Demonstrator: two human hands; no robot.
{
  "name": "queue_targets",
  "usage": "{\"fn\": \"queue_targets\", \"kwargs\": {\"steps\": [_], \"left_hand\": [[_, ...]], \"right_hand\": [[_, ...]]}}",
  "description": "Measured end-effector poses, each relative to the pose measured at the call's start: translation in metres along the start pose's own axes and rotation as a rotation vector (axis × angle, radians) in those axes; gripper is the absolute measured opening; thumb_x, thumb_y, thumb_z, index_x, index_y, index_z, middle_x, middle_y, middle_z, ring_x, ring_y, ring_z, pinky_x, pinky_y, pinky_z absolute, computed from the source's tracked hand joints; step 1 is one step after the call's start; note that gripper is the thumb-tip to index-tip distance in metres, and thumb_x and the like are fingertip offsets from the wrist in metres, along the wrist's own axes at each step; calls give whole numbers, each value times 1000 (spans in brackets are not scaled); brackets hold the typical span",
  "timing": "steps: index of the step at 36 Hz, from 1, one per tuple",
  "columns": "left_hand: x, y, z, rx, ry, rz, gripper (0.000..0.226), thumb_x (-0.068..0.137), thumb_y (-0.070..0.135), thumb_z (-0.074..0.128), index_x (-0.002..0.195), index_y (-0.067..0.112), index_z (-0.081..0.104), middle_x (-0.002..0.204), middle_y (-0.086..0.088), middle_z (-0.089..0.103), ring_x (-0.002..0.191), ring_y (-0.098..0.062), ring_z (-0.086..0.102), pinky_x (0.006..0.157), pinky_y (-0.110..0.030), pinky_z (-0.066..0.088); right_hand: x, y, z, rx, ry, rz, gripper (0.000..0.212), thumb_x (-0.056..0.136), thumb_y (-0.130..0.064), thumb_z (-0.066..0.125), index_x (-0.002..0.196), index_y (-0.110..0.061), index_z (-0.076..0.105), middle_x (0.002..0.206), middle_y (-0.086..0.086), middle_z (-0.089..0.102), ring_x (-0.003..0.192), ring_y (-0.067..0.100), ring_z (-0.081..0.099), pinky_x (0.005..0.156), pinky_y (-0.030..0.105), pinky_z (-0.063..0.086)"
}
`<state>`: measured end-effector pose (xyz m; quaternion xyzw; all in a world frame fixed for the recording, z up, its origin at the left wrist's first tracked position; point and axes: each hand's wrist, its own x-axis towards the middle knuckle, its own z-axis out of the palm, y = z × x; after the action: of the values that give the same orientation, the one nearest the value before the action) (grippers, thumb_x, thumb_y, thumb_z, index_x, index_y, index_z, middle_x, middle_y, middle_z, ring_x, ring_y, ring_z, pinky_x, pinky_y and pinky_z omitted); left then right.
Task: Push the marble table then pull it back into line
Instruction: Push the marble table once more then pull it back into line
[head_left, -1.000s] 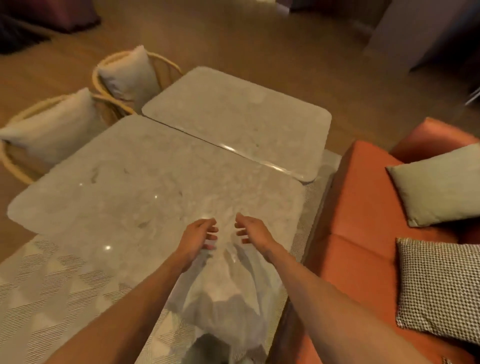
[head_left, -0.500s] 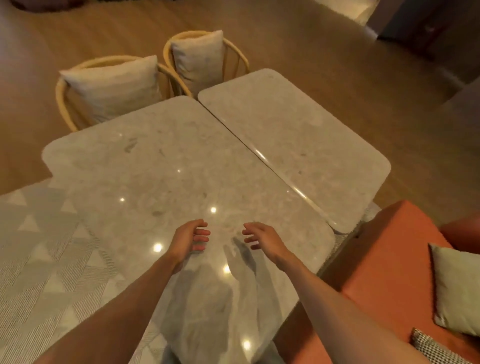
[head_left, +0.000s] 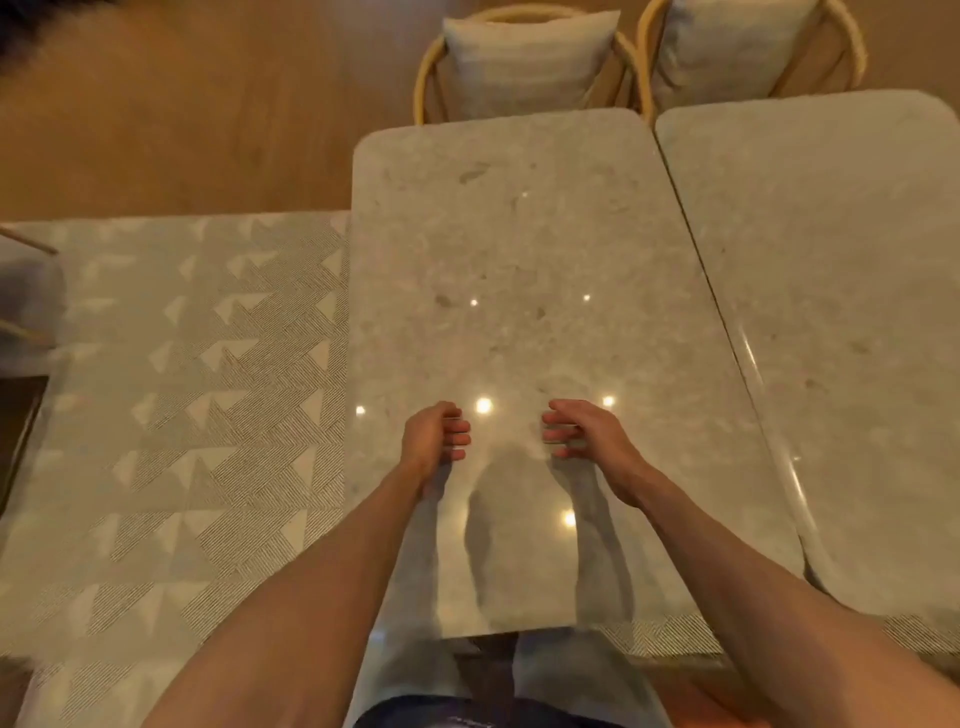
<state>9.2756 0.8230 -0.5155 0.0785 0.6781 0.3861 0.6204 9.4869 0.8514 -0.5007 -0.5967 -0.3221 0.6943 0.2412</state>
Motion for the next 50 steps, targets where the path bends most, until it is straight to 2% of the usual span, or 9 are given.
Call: {"fn": "queue_targets", "kwargs": {"steps": [14,18,22,25,29,32,35,41,50], "left_hand": [[-97,-133,39,-156,376,51,22,94,2,49,99,-11,67,85,-23,61,65,-22,54,56,-25,47],[-101,-153,42,-99,521,57,23,92,10,52,81,-3,67,76,-16,65,67,-25,58,64,-34,50],[-105,-178,45,-13,718,-41,31,92,24,59,101,-4,68,96,-16,68,91,-33,63,75,-34,46],[-110,-192,49,-137,769,-133,32,88,26,65,90,-5,59,87,-15,64,78,-31,61,76,-38,51],[-113,-211,48,-240,652,-337,65,93,35,65,141,-2,41,131,-17,57,115,-36,59,96,-44,51],[-112,-213,45,-593,508,-331,62,88,43,71,138,11,52,126,-8,62,91,-21,63,79,-37,53],[-107,-216,38,-834,280,-247,44,98,36,58,134,11,55,135,-11,59,114,-26,62,94,-39,52],[-104,-233,30,-926,156,-143,42,103,28,51,141,8,51,145,-14,56,132,-30,54,112,-45,43],[-109,-238,34,-868,136,-93,44,108,28,40,145,6,46,147,-15,53,134,-29,52,110,-44,43]], "right_hand": [[-70,101,-68,126,95,208,23,92,-11,53,70,-12,56,63,7,52,47,15,50,44,24,42],[-93,125,-81,102,227,246,20,85,-15,54,66,-10,59,55,7,55,42,20,50,40,23,41],[-115,150,-100,67,448,264,25,82,-18,57,62,-3,64,58,15,66,45,25,59,45,29,50],[-124,168,-120,101,555,328,27,86,-28,63,74,-3,67,58,11,65,46,20,60,51,31,56],[-117,179,-139,255,466,381,26,91,-33,71,86,-9,64,90,12,63,80,26,63,82,40,57],[-106,177,-144,552,389,365,11,95,-19,66,97,-9,62,112,14,61,93,26,62,95,38,50],[-97,176,-154,812,320,340,29,100,-20,59,125,-6,60,132,16,61,115,30,62,107,40,47],[-97,186,-163,827,263,283,45,101,-22,58,142,-6,48,117,15,62,130,33,55,108,47,47],[-103,190,-166,832,204,240,42,104,-11,51,145,-4,44,139,22,58,128,38,57,109,54,45]]}}
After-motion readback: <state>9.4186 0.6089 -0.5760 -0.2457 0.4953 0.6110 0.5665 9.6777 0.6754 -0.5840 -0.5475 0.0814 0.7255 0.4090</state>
